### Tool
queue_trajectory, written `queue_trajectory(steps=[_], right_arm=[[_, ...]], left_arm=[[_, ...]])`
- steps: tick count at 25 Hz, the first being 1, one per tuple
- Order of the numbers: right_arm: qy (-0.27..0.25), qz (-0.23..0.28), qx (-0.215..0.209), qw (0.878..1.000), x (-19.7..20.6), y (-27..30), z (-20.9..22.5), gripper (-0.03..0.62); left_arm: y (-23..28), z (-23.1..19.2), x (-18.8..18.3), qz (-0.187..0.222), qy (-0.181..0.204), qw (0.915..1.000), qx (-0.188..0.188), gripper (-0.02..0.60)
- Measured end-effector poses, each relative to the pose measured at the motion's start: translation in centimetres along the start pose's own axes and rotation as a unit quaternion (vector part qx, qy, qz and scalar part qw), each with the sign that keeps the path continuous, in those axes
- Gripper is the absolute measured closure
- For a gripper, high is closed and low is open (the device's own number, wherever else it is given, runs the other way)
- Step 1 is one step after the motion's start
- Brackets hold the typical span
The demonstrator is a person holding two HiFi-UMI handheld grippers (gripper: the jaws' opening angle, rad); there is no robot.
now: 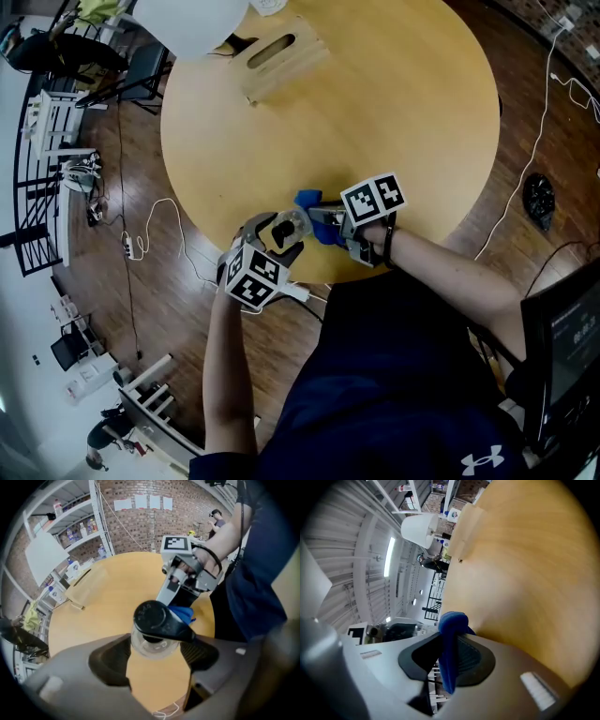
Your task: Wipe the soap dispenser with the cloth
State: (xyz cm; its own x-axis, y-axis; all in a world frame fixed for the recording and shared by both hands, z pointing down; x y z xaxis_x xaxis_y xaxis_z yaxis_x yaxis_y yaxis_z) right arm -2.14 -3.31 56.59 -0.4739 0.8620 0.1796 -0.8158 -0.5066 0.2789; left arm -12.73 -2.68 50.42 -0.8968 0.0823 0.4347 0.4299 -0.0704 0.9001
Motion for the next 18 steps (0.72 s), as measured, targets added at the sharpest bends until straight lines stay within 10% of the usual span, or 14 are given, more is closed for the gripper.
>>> queue_trajectory(steps=[4, 6, 10, 18], right_arm=[[0.007, -0.001, 0.023, 1.000, 0.5, 0.8, 2.0, 0.513], [0.006, -0.002, 0.023, 1.000, 0.6, 0.8, 2.2, 0.513], [-0.030, -0.002, 0.009, 1.000, 0.5, -0.1, -0.8, 0.513], [-0.022, 0.008, -0.021, 1.000, -0.8, 0.0, -2.5, 0.513]], left_arm=[[0.2, 0.0, 0.2, -0.001, -0.020, 0.9991, -0.037, 0.249], [0.1, 0.1, 0.4, 0.012, -0.104, 0.9919, -0.072, 0.231], [-0.8, 1.3, -0.2, 0.053, -0.303, 0.9443, -0.118, 0.225], [-0.2, 0.3, 0.9, 0.007, -0.134, 0.9843, -0.115, 0.264]])
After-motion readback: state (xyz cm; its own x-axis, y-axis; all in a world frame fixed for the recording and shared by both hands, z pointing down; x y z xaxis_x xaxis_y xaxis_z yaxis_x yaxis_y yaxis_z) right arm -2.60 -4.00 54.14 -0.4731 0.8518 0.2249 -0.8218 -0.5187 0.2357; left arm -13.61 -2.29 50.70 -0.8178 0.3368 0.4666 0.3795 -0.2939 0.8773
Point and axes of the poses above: the fingertips, and each gripper's own axes: y forward along the fingers, z to its right, x out of its underside, the point moved 5 cm from there along -y, backward along the fingers, and after that the axes turned 5 degrees about z, right-handed, at the moved point
